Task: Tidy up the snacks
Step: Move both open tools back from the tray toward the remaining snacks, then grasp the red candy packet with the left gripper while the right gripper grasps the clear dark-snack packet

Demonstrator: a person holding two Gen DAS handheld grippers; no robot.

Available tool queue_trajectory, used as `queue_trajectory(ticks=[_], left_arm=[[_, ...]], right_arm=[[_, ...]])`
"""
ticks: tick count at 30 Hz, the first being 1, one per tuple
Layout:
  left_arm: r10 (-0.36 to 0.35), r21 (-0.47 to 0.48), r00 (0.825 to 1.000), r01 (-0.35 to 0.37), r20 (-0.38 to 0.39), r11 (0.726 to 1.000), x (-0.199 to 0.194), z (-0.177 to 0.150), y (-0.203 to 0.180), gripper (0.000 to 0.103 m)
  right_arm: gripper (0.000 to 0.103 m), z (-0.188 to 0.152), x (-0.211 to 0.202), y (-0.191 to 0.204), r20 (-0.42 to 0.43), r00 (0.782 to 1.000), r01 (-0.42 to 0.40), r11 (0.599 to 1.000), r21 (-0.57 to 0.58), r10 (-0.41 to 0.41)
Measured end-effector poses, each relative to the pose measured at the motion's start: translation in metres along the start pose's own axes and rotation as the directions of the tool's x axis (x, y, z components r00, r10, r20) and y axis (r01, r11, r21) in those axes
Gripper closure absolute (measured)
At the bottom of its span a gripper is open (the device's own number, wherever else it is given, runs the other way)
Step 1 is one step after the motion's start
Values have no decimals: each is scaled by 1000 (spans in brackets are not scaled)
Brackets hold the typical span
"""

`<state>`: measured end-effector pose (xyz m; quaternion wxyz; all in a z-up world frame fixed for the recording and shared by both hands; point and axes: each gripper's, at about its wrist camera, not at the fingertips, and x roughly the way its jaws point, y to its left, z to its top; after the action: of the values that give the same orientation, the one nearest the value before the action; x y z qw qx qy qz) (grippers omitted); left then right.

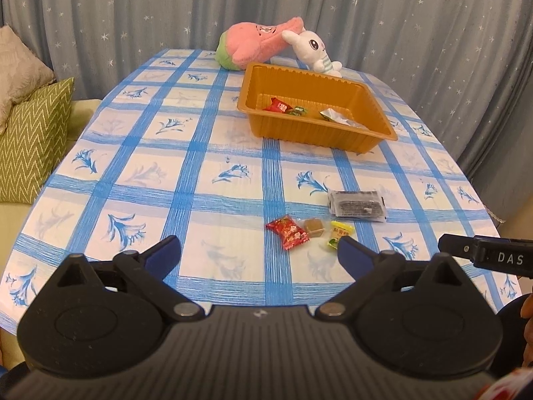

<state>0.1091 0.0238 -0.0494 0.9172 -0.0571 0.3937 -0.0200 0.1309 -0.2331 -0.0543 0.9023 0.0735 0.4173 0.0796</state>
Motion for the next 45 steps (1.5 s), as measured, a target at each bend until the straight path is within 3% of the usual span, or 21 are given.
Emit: queue_trajectory(ticks=[23, 32, 36, 45], left_arm=[[-55, -20, 995, 54, -77, 998, 85, 4, -12, 29], [-63, -19, 995, 61, -84, 998, 107, 8, -17, 52], [-59, -17, 995, 58, -82, 998, 112, 9, -15, 69], [-50, 36, 994, 54, -101, 998, 119, 9, -12, 71]], right_arm=[[37, 11, 71, -17, -54, 999, 2, 1000, -21, -3], [37, 14, 86, -23, -65, 998, 2, 1000, -6, -2], [37, 15, 89, -24, -67, 998, 3, 1000, -5, -3], [37, 17, 97, -24, -69, 998, 1, 1000, -19, -3]])
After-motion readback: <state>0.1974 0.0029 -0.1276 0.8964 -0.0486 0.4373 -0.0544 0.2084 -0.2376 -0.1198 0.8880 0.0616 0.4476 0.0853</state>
